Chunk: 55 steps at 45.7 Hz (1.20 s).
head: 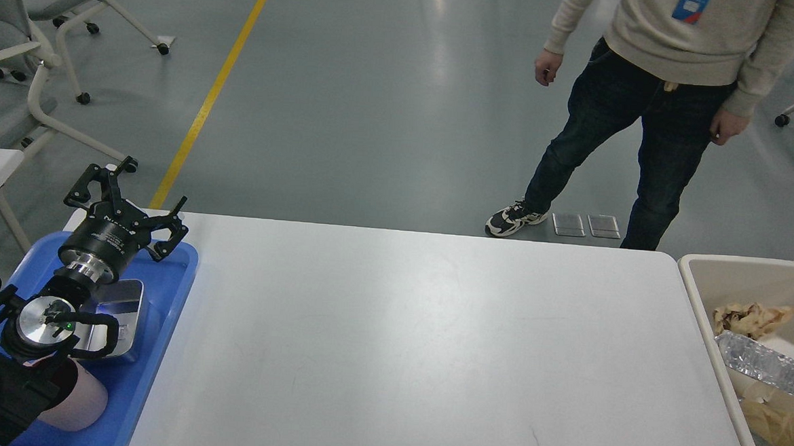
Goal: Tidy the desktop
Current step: 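Drop the foil tray into the white bin and lower the left gripper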
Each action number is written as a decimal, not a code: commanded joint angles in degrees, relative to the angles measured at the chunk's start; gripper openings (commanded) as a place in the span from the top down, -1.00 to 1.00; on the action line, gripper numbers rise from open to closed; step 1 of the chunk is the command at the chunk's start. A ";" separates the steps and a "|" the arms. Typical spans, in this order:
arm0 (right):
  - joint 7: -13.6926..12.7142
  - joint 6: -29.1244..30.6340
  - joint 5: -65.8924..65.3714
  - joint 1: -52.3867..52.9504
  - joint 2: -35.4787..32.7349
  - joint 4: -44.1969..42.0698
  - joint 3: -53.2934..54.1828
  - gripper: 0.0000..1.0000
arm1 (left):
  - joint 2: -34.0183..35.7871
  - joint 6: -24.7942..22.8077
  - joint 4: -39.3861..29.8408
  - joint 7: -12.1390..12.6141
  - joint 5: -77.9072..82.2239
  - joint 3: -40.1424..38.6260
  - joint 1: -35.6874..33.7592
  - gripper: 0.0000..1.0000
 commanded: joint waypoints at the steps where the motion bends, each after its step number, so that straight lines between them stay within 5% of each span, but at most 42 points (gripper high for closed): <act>1: -0.01 -0.04 2.11 -1.20 0.47 -0.82 -0.02 -1.00 | 0.09 0.00 0.05 0.01 0.00 -0.06 0.04 -0.92; 10: -0.01 -1.27 2.46 -1.29 0.65 -1.17 -0.02 -1.00 | 0.18 0.00 -0.04 0.01 0.09 -0.68 0.04 -0.92; 21: 0.08 -10.41 11.95 -0.41 3.28 -1.61 7.10 -1.00 | 0.18 -1.23 -0.04 0.01 0.09 -0.76 0.04 -0.92; 32: -0.45 -9.02 14.49 11.27 4.25 -0.21 10.78 -1.00 | 0.18 -1.23 -0.04 0.01 0.09 -0.85 0.04 -0.92; 41: -0.19 -3.29 19.86 13.65 11.98 -0.29 28.01 -1.00 | 0.18 -0.88 -0.04 0.01 0.09 -0.85 0.30 -0.92; 55: 0.16 -2.07 21.00 18.84 20.95 0.50 31.09 -1.00 | 0.27 -0.44 -0.04 -0.08 0.09 -1.47 1.53 -0.92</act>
